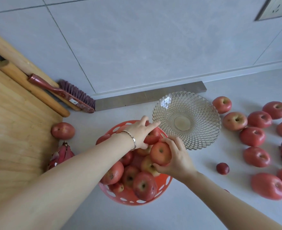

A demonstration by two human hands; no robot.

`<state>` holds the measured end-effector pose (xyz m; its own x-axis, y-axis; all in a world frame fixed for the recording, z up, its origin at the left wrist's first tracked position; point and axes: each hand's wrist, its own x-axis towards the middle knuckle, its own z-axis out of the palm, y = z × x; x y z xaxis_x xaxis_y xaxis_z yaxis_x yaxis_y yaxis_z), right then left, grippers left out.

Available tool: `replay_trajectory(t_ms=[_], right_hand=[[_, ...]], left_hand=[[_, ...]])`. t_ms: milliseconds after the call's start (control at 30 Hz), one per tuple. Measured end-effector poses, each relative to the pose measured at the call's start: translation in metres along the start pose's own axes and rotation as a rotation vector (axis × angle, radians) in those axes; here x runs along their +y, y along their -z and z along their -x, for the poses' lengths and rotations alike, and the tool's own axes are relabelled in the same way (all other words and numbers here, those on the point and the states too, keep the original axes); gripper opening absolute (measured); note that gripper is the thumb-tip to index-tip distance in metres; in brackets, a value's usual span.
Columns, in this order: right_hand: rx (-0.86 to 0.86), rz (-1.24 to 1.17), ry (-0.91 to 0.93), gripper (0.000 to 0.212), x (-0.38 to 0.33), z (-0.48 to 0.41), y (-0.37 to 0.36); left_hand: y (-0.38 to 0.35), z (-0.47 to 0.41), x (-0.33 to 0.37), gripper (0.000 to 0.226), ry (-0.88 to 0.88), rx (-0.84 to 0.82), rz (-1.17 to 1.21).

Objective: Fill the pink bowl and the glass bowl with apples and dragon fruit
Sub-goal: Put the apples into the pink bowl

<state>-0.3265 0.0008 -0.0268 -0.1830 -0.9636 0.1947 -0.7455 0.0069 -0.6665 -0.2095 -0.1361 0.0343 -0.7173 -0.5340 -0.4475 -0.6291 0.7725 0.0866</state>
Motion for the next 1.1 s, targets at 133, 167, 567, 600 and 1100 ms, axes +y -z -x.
replay_trajectory(t_ms=[133, 167, 567, 600, 1100], right_hand=[[-0.054, -0.020, 0.058, 0.078, 0.001, 0.006, 0.004], [-0.076, -0.011, 0.041, 0.078, 0.000, 0.006, 0.004], [-0.194, 0.201, -0.072, 0.086, -0.015, 0.007, 0.015], [-0.212, 0.188, -0.062, 0.087, -0.014, 0.008, 0.016], [-0.343, 0.361, 0.027, 0.093, -0.052, -0.002, 0.021]], left_hand=[[-0.004, -0.006, 0.010, 0.091, -0.079, 0.011, -0.165], [-0.005, -0.005, 0.010, 0.089, -0.091, 0.012, -0.163], [-0.024, 0.027, 0.016, 0.063, 0.010, 0.279, 0.198], [-0.026, 0.029, 0.016, 0.059, 0.005, 0.292, 0.268], [-0.049, 0.115, -0.014, 0.048, 0.069, 0.504, 0.624]])
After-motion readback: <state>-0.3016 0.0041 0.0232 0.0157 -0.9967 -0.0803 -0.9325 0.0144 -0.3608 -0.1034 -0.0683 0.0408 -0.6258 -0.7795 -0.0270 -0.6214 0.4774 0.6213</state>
